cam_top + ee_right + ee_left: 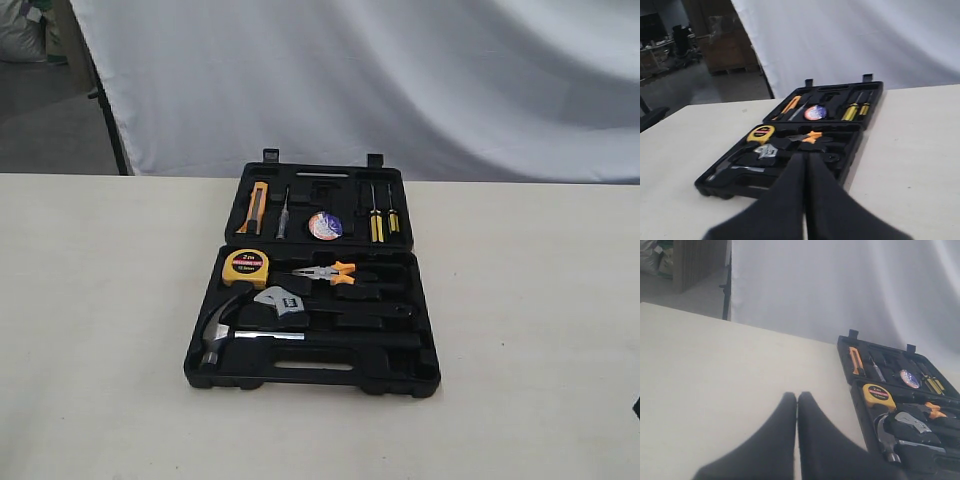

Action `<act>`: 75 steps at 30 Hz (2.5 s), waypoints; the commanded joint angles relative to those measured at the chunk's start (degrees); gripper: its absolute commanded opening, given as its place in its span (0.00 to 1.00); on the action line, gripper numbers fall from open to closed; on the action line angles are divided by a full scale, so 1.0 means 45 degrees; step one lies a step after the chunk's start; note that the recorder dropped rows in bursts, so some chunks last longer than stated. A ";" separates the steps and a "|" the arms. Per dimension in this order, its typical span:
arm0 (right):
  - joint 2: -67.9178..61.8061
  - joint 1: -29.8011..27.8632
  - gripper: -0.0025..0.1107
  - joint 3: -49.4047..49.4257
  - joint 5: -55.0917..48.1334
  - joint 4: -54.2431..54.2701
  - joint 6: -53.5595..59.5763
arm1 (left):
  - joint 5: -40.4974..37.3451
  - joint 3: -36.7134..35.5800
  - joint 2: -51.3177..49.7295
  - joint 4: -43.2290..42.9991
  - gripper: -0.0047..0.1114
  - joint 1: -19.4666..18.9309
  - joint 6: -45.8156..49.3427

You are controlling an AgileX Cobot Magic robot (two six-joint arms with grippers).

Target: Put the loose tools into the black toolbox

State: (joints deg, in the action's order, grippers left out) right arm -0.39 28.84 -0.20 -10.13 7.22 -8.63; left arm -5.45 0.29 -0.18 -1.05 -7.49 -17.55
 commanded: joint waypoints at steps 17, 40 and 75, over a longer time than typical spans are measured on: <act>0.0087 -0.4612 0.02 0.0045 -0.0189 -0.0001 0.2596 | 0.0092 0.0034 0.0041 -0.0056 0.05 -0.0322 -0.0061; 0.0087 -0.4416 0.02 0.0045 -0.0189 -0.0001 0.2596 | 0.0092 0.0034 0.0041 -0.0056 0.05 -0.0322 -0.0061; 0.0087 -0.4420 0.02 0.0045 -0.0100 -0.0001 0.2548 | 0.0092 0.0034 0.0041 -0.0056 0.05 -0.0322 -0.0061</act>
State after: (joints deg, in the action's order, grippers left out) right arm -0.39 8.71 -0.20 -10.98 7.61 2.54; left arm -5.45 0.29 -0.18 -1.05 -7.49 -17.55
